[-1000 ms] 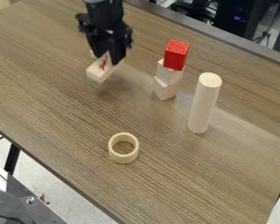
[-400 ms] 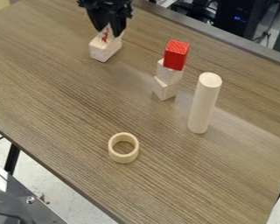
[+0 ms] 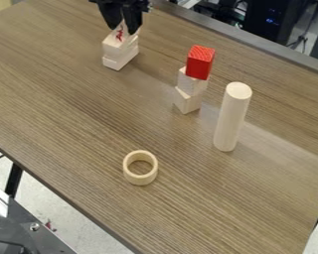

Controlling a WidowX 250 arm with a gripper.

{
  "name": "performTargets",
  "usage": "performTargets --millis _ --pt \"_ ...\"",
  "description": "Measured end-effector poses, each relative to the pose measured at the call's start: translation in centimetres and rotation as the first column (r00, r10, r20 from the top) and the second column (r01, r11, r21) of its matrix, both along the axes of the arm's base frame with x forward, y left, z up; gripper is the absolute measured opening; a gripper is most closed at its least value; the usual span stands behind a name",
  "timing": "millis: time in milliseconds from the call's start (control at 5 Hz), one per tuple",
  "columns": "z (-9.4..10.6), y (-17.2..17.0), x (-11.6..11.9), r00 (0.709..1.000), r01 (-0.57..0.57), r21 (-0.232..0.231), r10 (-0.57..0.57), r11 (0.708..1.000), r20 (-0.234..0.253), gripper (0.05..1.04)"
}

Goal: Move the block in the top of the block

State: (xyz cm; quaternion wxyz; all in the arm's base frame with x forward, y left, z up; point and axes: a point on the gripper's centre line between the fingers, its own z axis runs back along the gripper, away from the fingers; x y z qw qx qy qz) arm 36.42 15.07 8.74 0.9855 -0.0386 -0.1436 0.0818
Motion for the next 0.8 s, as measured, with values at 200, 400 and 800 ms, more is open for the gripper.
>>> performTargets --millis 200,400,800 --pt "-0.6 0.5 0.7 1.000 -0.009 0.001 0.009 1.000 -0.014 0.476" --pt "-0.7 0.9 1.2 1.000 -0.023 0.002 0.023 1.000 -0.012 0.476" --pt "-0.6 1.6 1.5 0.999 -0.038 0.004 0.038 0.999 -0.010 0.476"
